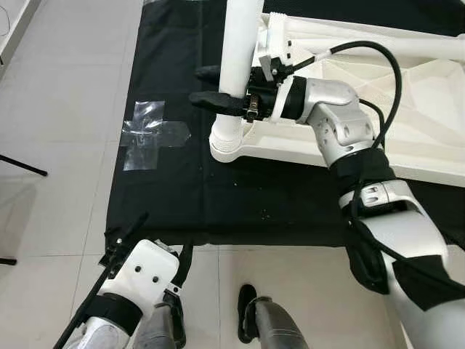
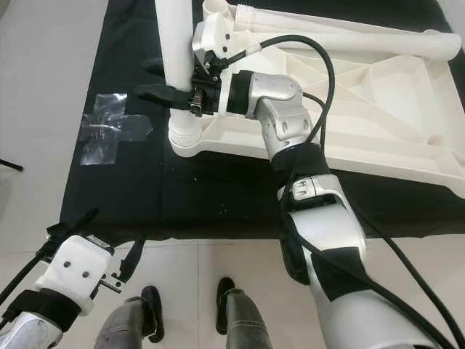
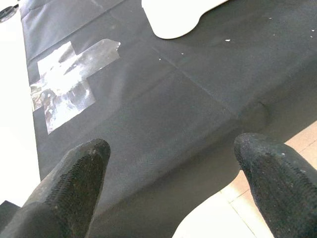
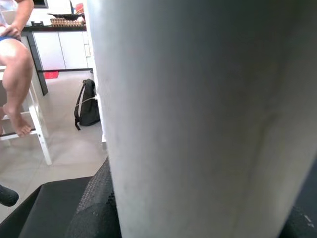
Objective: Building children table
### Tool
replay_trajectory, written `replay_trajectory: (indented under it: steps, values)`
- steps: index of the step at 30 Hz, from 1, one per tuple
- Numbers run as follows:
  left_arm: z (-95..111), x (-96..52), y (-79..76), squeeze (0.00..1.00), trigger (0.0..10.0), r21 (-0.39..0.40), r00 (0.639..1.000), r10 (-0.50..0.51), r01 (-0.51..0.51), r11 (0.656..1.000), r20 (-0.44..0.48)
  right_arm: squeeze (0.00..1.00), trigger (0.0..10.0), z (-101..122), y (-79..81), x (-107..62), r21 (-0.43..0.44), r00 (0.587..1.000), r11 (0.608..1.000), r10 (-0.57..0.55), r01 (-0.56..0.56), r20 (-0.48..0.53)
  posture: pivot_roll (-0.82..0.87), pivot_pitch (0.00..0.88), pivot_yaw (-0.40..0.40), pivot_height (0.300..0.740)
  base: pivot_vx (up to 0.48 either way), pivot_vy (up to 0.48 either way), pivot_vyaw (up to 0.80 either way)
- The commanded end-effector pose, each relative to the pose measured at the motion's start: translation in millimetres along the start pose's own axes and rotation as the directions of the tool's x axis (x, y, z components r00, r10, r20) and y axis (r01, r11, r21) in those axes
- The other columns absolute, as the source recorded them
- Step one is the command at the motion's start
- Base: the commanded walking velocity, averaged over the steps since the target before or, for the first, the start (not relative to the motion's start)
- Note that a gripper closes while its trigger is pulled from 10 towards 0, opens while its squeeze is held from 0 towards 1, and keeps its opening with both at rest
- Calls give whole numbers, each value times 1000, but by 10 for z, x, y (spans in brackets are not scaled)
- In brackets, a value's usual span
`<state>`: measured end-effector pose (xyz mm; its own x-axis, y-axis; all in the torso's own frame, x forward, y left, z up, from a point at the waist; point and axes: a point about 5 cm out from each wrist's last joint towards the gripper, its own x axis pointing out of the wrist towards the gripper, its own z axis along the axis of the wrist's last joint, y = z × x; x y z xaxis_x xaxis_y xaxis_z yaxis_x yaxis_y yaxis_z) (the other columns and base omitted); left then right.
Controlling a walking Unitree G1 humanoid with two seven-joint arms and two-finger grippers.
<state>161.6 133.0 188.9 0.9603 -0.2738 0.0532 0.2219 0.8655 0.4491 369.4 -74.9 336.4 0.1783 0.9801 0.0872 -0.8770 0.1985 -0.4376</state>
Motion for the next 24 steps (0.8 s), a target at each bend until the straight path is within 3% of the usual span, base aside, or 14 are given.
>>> replay_trajectory:
  steps: [1, 24]
  values:
    - [-30, -17, -30, 0, 10000, -8, 1000, -8, 8, 1000, -17, 0, 10000, -333, 87, -60, 74, 994, 997, -17, 26, -111, 53, 419, -70, 740, 0, 0, 0]
    - [-33, 0, -34, 0, 10000, -8, 1000, -3, 2, 1000, -13, 0, 10000, -368, 175, 23, 92, 976, 995, 48, -29, -212, 42, 414, -81, 740, 0, 0, 0]
